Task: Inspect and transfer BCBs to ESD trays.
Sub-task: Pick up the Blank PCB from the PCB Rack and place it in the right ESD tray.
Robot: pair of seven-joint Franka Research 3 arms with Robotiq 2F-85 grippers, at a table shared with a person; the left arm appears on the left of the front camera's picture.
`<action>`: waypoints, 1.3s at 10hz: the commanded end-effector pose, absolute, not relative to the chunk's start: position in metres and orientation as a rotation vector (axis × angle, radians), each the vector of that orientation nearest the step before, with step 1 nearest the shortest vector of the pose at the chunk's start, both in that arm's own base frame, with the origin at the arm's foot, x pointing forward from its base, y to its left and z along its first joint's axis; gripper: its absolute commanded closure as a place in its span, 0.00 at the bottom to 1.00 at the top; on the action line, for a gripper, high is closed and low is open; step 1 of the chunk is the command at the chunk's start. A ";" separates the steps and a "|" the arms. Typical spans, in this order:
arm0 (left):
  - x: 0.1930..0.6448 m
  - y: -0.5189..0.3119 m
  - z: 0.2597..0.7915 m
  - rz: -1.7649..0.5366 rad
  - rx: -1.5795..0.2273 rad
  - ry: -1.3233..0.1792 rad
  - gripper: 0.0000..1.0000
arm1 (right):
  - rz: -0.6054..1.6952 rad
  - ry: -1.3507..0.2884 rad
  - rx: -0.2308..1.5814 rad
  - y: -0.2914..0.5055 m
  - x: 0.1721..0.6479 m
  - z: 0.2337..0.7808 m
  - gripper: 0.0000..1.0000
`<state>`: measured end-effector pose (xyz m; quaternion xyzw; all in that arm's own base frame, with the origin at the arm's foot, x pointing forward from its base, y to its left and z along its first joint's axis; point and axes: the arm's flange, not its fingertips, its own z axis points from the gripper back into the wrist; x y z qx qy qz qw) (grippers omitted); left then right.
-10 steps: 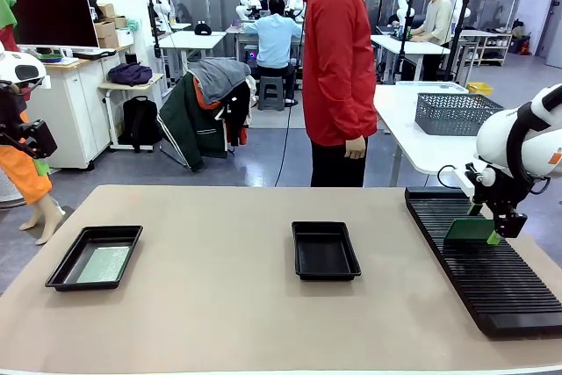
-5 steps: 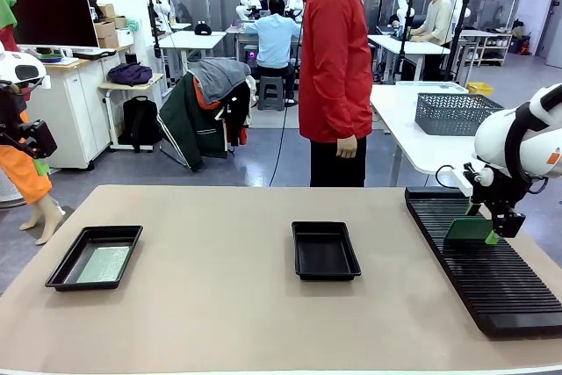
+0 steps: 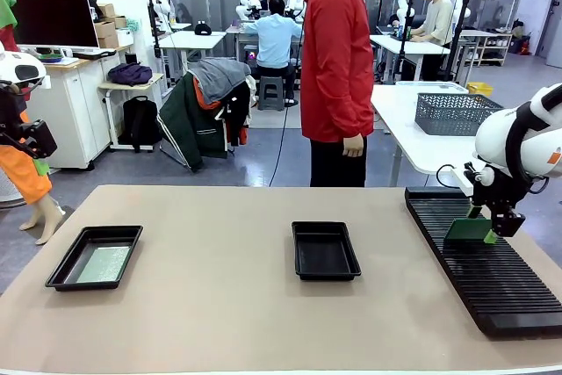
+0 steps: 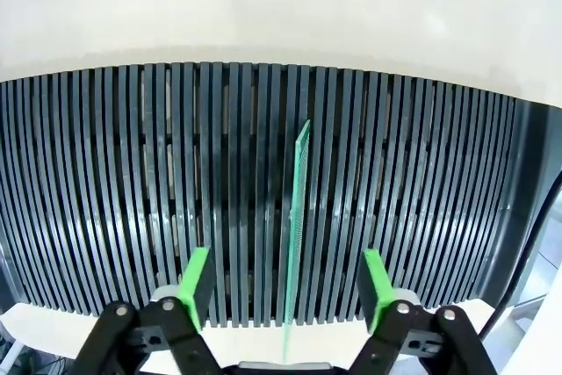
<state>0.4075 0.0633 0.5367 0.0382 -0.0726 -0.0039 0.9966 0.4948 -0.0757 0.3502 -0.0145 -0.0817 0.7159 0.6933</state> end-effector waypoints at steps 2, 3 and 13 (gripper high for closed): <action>0.407 0.065 0.535 -0.011 0.071 -0.148 0.00 | 1.584 -0.192 -0.056 -0.075 0.491 0.350 0.17; 0.407 0.065 0.535 -0.011 0.071 -0.148 0.00 | 1.581 -0.192 -0.052 -0.076 0.490 0.350 0.28; 0.407 0.065 0.535 -0.011 0.071 -0.148 0.00 | 1.576 -0.199 -0.069 -0.074 0.483 0.352 0.63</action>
